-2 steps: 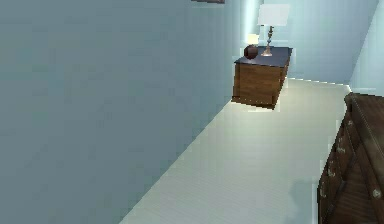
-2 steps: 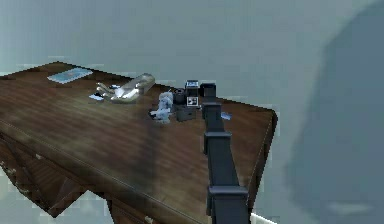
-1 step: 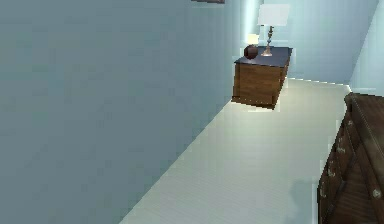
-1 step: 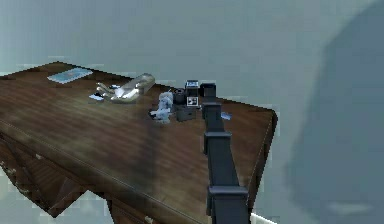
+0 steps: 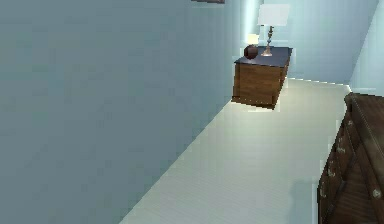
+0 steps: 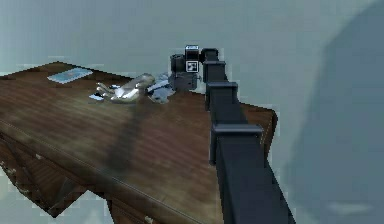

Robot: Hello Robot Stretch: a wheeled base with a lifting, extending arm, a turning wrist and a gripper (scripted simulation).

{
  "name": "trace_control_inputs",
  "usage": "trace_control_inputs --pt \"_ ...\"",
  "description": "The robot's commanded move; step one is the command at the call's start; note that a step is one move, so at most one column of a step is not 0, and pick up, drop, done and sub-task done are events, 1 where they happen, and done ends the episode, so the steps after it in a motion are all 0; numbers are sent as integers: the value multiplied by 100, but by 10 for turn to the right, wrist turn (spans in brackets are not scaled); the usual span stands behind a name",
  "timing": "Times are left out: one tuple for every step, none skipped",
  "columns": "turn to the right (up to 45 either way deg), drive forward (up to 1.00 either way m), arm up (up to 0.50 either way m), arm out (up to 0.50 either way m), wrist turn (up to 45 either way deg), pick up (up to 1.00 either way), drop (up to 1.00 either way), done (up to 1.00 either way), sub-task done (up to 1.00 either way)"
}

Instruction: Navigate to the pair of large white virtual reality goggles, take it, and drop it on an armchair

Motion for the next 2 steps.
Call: trace_control_inputs --pt "0 0 0 0 -450 0 0 0 0" --pt "0 0 0 0 -450 0 0 0 0"
